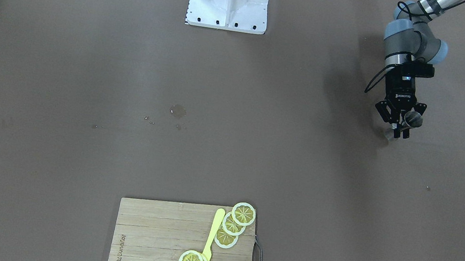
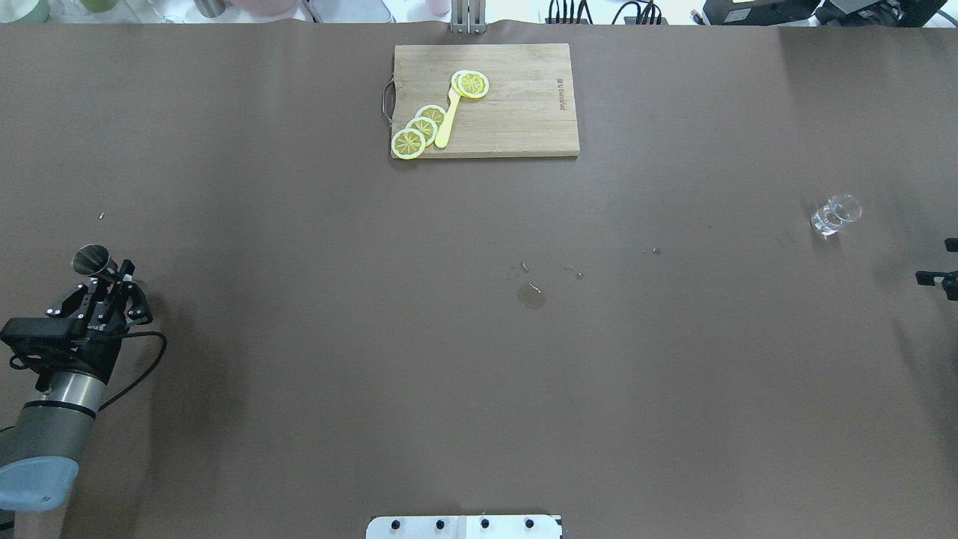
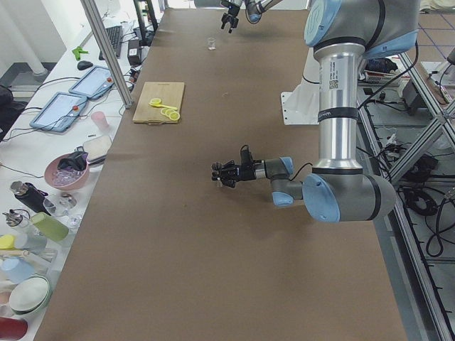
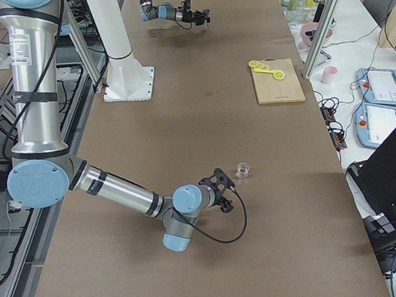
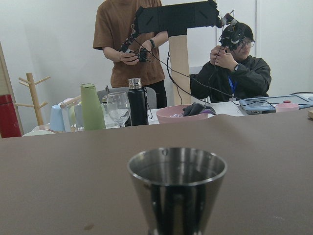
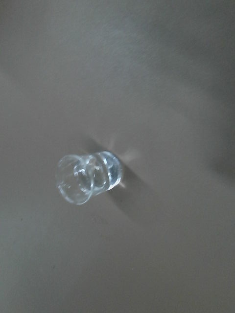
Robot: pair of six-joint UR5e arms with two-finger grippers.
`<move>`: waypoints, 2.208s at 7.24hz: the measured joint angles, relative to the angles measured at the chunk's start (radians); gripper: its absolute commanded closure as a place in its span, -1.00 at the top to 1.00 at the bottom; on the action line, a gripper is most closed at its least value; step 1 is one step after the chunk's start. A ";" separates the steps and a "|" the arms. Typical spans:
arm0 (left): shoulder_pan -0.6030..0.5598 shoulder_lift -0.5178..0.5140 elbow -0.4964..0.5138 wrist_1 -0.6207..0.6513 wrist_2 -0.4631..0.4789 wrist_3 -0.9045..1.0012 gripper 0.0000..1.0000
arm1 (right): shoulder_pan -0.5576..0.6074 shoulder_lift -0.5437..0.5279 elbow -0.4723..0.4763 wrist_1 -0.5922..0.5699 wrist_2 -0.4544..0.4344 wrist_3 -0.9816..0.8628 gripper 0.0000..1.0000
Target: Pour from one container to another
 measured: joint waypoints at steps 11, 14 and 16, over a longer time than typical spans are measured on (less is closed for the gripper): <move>0.005 -0.030 0.019 -0.005 -0.016 -0.064 -0.72 | 0.201 -0.019 0.120 -0.930 0.078 -0.219 1.00; 0.005 -0.031 0.024 -0.004 -0.016 -0.063 -0.07 | 0.212 0.074 0.167 -1.256 0.038 -0.282 1.00; 0.006 -0.032 0.026 -0.002 -0.016 -0.062 0.24 | 0.239 0.141 0.227 -1.452 0.022 -0.289 1.00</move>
